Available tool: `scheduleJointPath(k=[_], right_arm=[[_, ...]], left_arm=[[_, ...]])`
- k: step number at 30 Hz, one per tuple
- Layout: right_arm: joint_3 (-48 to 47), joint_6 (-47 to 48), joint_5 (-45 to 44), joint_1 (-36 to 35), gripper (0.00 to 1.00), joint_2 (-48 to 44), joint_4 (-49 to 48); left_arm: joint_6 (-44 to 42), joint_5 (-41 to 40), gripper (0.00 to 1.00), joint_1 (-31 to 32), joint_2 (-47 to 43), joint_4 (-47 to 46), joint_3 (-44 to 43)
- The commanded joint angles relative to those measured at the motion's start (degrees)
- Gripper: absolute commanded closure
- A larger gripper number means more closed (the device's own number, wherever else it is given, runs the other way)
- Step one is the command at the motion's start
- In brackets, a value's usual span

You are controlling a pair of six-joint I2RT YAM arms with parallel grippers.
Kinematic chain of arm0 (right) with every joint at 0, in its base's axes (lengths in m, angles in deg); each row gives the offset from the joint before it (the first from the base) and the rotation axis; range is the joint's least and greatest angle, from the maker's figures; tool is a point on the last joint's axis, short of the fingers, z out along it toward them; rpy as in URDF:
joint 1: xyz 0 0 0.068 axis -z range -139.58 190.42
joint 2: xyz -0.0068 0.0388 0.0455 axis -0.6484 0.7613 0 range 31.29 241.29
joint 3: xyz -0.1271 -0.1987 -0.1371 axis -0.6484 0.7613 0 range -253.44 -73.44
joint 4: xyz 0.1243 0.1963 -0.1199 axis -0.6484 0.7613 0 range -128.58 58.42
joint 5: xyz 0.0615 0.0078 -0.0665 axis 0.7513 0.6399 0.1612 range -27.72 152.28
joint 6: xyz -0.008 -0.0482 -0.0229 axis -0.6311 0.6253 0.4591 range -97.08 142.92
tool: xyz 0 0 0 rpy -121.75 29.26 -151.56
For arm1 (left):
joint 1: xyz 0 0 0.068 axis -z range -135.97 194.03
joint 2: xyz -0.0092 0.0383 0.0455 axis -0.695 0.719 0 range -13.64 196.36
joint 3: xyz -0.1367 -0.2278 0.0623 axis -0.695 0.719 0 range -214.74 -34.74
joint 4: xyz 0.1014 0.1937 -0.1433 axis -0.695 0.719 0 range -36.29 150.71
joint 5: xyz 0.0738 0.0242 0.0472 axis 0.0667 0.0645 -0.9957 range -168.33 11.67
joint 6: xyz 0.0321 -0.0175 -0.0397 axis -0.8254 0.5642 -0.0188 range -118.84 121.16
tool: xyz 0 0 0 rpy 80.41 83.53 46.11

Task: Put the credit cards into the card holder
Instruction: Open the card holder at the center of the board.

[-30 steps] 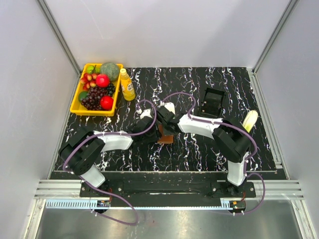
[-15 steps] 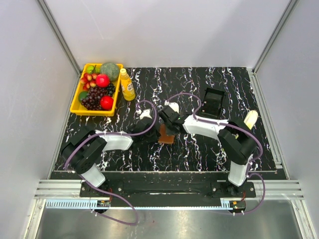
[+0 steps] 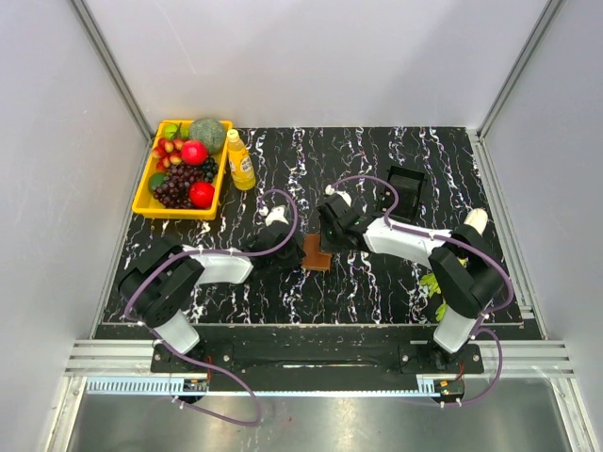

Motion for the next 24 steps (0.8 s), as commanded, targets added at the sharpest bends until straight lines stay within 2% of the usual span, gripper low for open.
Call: scheduleJointPath(k=[1, 2, 5, 7, 10, 14, 18, 20, 24], right_arm=[[-0.7, 1.2, -1.2, 0.1, 0.77, -2.5, -1.2], [-0.8, 1.4, -1.0, 0.1, 0.74, -2.4, -1.3], [-1.0, -0.3, 0.3, 0.2, 0.70, -1.5, -1.1], [-0.9, -1.4, 0.9, 0.1, 0.61, -1.0, -1.0], [-0.9, -0.2, 2.1, 0.1, 0.60, 0.1, -2.3], [-2.5, 1.3, 0.3, -2.4, 0.62, 0.6, -1.6], [-5.0, 0.0, -3.9, -3.9, 0.66, 3.5, 2.0], [-5.6, 0.3, -4.3, -3.9, 0.70, 4.6, 2.7], [-6.4, -0.6, -6.1, -4.6, 0.70, 5.9, 3.7]], left_arm=[[-1.6, -1.8, 0.99, 0.4, -2.6, 7.4, 2.4], [-1.7, -1.9, 0.96, 0.4, -3.7, 7.1, 2.8], [-2.2, -1.5, 0.96, 0.3, -5.8, 7.6, 2.0], [-2.5, -0.7, 0.91, 0.4, -5.1, 8.3, 1.2], [-1.7, -0.1, 0.91, 0.4, -4.6, 7.9, 1.5], [-1.2, -0.4, 0.92, 0.3, -4.9, 8.0, 1.9], [-0.6, 0.1, 1.00, 0.4, -5.1, 7.1, 2.3], [-0.3, 0.1, 1.00, 0.4, -5.3, 6.9, 2.6], [0.2, 0.4, 1.00, 0.3, -5.3, 5.4, 3.6]])
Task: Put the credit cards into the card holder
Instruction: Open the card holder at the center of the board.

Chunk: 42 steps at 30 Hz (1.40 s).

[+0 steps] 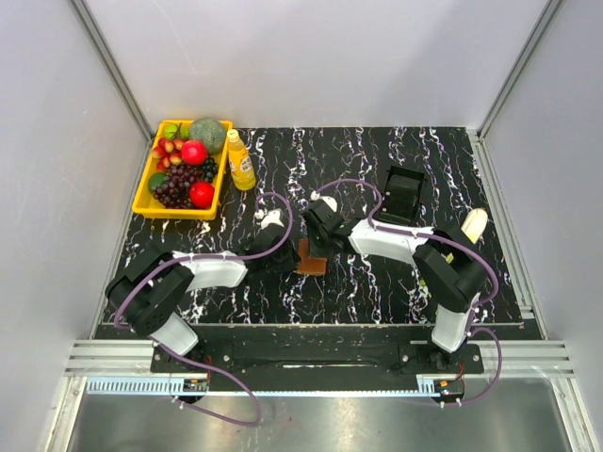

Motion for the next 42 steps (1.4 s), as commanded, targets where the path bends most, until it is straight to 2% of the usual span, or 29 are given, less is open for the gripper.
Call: scheduleJointPath(k=[1, 5, 10, 20, 30, 38, 41, 42], right_arm=[[-3.0, -0.5, -5.4, -1.0, 0.70, 1.5, 2.9], [-4.5, 0.6, -7.3, -1.8, 0.69, 3.1, 4.1], [-7.8, 2.1, -13.6, -3.8, 0.71, 5.2, 10.9], [-7.3, 1.8, -17.2, -6.1, 0.71, 4.7, 12.7], [-9.1, 2.2, -16.7, -8.2, 0.69, 5.1, 13.6], [-14.0, -0.1, -24.8, -11.3, 0.84, 8.6, 21.1], [-14.6, -0.4, -24.8, -11.6, 0.85, 9.3, 22.1], [-14.8, -0.5, -24.7, -11.6, 0.81, 9.7, 22.1]], left_arm=[[0.3, 0.4, 1.00, 0.3, -0.9, 1.0, 1.9], [0.6, 0.6, 1.00, 0.2, -0.7, 0.2, 2.4], [1.2, 0.5, 1.00, 0.2, -1.2, -0.2, 2.9], [2.8, -0.2, 1.00, 0.2, -1.9, -2.0, 4.0], [3.0, -0.7, 1.00, 0.2, -2.7, -2.7, 4.4], [3.2, -1.3, 1.00, 0.2, -3.4, -2.7, 4.7], [3.1, -1.4, 1.00, 0.1, -3.5, -2.8, 4.8], [3.0, -1.3, 1.00, 0.1, -3.5, -3.0, 4.9]])
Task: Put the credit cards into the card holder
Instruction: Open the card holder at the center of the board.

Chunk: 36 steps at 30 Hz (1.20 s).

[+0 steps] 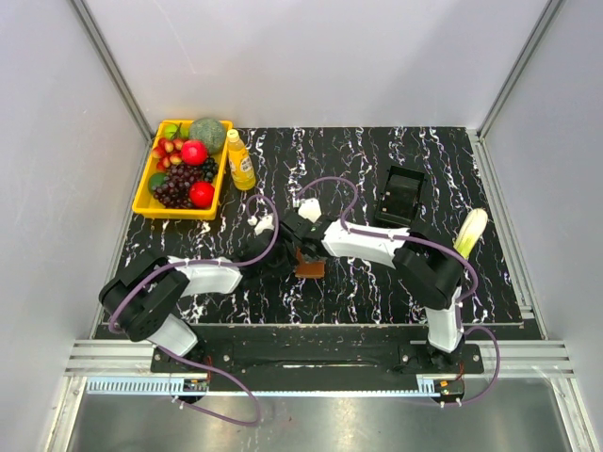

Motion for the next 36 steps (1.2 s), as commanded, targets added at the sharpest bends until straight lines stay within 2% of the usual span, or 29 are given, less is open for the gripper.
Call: scheduleJointPath(k=[1, 5, 9, 15, 24, 36], right_arm=[[-1.9, -2.2, -4.1, -3.2, 0.76, 2.1, 4.5], [1.2, -3.2, -0.1, -3.2, 0.72, -1.0, -0.7], [4.8, -5.3, 1.2, -3.2, 0.71, -5.1, -6.3], [6.6, -5.5, 3.2, -2.6, 0.71, -7.8, -9.6], [6.2, -5.3, 4.0, -2.5, 0.70, -5.2, -10.3], [4.5, -5.0, 0.7, -2.9, 0.71, 0.9, -7.4]], left_arm=[[-1.4, -1.7, 1.00, 0.1, -1.0, 0.4, 0.4], [-1.1, -1.8, 1.00, 0.1, -1.0, -0.3, 0.9], [0.0, -1.9, 1.00, 0.0, -2.8, -5.3, 4.1], [1.6, -3.4, 1.00, 0.1, -5.3, -13.1, 8.4], [4.4, -2.9, 1.00, 0.1, -4.7, -23.8, 13.2], [5.1, -2.8, 1.00, 0.1, -5.2, -30.1, 16.2]])
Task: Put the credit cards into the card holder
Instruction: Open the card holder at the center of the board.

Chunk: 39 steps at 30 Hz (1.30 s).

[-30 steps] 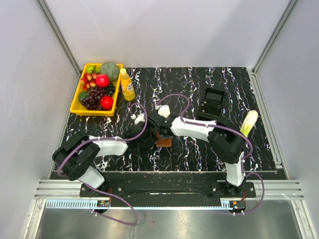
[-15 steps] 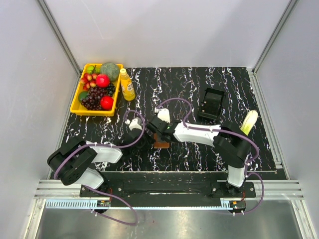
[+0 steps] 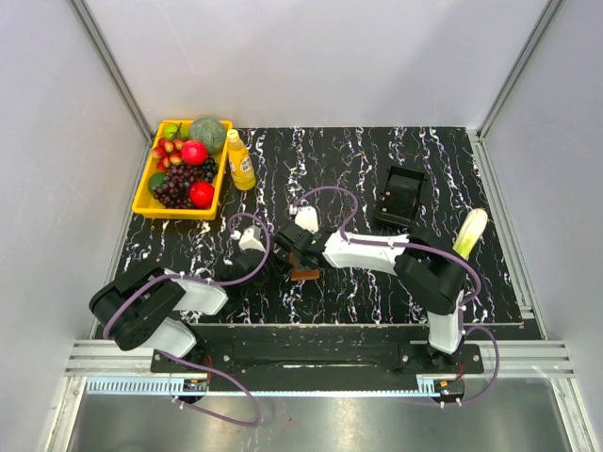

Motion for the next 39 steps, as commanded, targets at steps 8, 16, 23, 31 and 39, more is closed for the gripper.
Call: scheduleJointPath(k=[8, 16, 23, 31, 39], right_arm=[[-4.4, 0.3, -8.9, -0.6, 0.83, 6.2, 5.5], [-5.3, 1.5, -11.2, -0.7, 1.00, 5.6, 5.7], [-4.9, 3.1, -11.3, -0.1, 1.00, 0.5, 4.0], [-2.2, 3.7, -11.6, 3.0, 1.00, -1.0, 3.7], [0.5, 6.1, -10.1, 6.1, 1.00, -3.2, 1.6]], left_arm=[[0.3, -1.2, 1.00, 0.1, -1.8, -6.3, 0.9], [-0.1, -1.4, 1.00, 0.0, -1.8, -4.4, 0.5], [-0.6, -2.7, 1.00, 0.0, -2.8, -0.3, 0.2], [-1.1, -3.7, 1.00, 0.1, -3.9, 2.0, 0.4], [-1.5, -4.8, 1.00, 0.1, -5.0, 3.8, 0.4]])
